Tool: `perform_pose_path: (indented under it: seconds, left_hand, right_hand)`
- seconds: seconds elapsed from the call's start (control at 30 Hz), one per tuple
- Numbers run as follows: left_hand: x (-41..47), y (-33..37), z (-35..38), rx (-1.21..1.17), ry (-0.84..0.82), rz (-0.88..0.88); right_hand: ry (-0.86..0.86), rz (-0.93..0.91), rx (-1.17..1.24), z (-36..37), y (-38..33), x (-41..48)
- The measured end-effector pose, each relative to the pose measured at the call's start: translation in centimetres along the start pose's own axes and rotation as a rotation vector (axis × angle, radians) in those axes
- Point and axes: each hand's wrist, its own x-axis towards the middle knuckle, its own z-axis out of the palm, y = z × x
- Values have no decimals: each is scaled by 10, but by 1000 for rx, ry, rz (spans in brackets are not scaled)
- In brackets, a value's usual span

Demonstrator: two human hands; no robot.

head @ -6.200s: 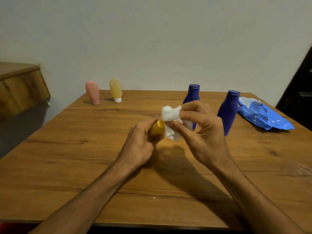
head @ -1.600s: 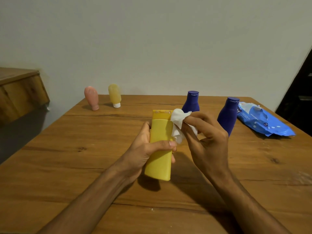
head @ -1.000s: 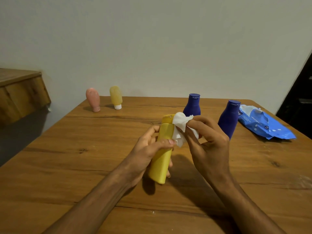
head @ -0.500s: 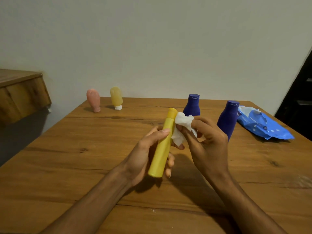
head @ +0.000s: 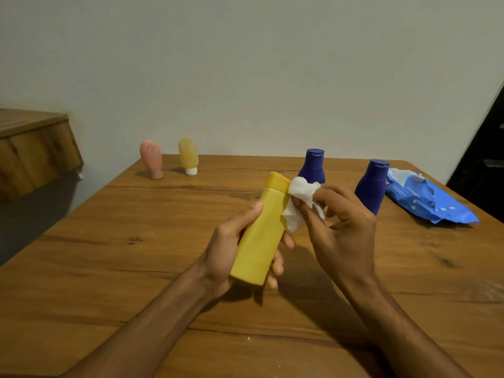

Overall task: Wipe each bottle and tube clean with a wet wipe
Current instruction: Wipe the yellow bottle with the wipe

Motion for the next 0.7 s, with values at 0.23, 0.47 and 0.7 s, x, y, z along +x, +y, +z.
perform_pose_path:
  seconds: [0.23,0.47,0.7]
  left_hand:
    - [0,1,-2,-56,-36,-14]
    - [-1,3,-4,-135,-81,-26]
    - [-1,2,-2,19,-15,-65]
  right_hand:
    - [-23,-75,-12,-1,3,-1]
    - [3,-123,17,-1,2,-1]
    - [-50,-193,27,2,-2,-1]
